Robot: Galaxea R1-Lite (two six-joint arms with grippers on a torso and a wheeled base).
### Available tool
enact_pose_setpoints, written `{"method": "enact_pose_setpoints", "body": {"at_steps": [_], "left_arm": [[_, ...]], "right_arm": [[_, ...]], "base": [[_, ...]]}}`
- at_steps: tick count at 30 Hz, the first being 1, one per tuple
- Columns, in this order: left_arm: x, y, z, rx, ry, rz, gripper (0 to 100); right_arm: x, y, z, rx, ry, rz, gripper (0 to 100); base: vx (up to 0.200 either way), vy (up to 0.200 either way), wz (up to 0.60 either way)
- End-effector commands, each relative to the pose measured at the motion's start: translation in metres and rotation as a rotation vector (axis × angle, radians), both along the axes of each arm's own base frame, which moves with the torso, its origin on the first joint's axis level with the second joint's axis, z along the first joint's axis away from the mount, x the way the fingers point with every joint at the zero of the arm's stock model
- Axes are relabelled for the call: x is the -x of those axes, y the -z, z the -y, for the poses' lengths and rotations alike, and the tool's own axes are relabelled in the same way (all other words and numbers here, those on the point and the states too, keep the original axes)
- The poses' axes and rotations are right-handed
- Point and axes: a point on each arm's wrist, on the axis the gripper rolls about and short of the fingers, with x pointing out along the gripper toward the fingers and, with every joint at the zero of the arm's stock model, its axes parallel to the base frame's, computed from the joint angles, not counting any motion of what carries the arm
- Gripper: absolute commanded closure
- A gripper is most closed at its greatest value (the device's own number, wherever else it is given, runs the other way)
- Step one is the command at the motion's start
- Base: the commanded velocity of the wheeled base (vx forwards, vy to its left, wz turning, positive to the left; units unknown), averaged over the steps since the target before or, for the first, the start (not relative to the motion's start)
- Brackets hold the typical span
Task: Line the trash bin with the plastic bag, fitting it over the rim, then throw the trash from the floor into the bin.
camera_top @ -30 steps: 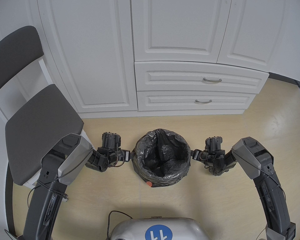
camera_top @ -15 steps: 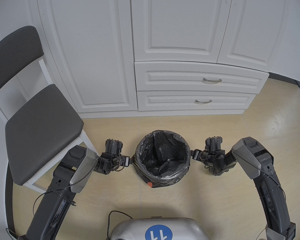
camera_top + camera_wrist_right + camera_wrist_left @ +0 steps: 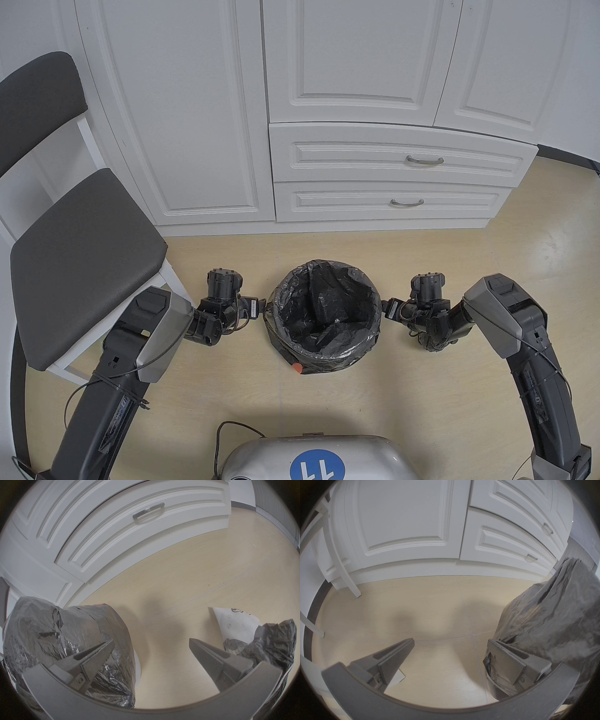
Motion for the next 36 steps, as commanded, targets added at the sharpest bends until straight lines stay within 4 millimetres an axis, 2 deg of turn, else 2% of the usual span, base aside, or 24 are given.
{"method": "enact_pose_setpoints", "body": {"at_steps": [1, 4, 9, 10, 11, 16, 21, 22, 28, 30, 31, 33, 36], "left_arm": [[0.010, -0.048, -0.004, 0.002, 0.003, 0.012, 0], [0.027, -0.061, -0.010, -0.040, 0.013, -0.026, 0], [0.043, -0.073, -0.017, -0.072, 0.007, -0.052, 0], [0.050, -0.084, -0.018, -0.078, -0.008, -0.038, 0], [0.050, -0.084, -0.018, -0.078, -0.008, -0.038, 0], [0.076, -0.112, -0.013, -0.075, 0.005, 0.009, 0], [0.103, -0.131, -0.009, -0.078, 0.025, 0.034, 0], [0.116, -0.138, -0.010, -0.073, 0.031, 0.053, 0], [0.157, -0.142, -0.015, -0.074, 0.065, 0.103, 0], [0.165, -0.140, -0.018, -0.086, 0.076, 0.124, 0], [0.168, -0.138, -0.019, -0.087, 0.080, 0.143, 0], [0.171, -0.136, -0.021, -0.087, 0.083, 0.165, 0], [0.177, -0.131, -0.022, -0.076, 0.083, 0.191, 0]], "right_arm": [[0.000, 0.000, 0.000, 0.001, -0.002, 0.002, 0], [0.000, 0.000, 0.000, 0.006, -0.006, 0.005, 0], [0.000, 0.000, 0.000, 0.008, -0.007, 0.011, 0], [0.000, 0.000, 0.000, 0.008, -0.006, 0.014, 0], [0.000, 0.000, 0.000, 0.008, -0.006, 0.014, 0], [0.001, 0.000, 0.000, 0.030, 0.019, 0.015, 0], [0.002, 0.000, 0.000, 0.066, 0.010, 0.011, 0], [0.001, -0.002, -0.001, 0.079, -0.005, 0.010, 0], [-0.007, 0.005, -0.012, 0.163, -0.081, -0.126, 0], [-0.009, 0.007, -0.016, 0.171, -0.110, -0.170, 0], [-0.005, 0.019, -0.015, 0.183, -0.133, -0.235, 0], [0.000, 0.027, -0.015, 0.200, -0.172, -0.278, 0], [0.000, 0.028, -0.018, 0.183, -0.236, -0.272, 0]], "base": [[0.000, 0.000, 0.00], [0.000, 0.000, 0.00], [0.000, 0.000, 0.00], [0.000, 0.000, 0.00], [0.000, 0.000, 0.00], [0.000, 0.000, 0.00], [0.000, 0.000, 0.00], [0.000, 0.000, 0.00], [0.000, 0.000, 0.00], [0.000, 0.000, 0.00], [0.000, 0.000, 0.00], [0.000, 0.000, 0.00], [0.000, 0.000, 0.00]]}}
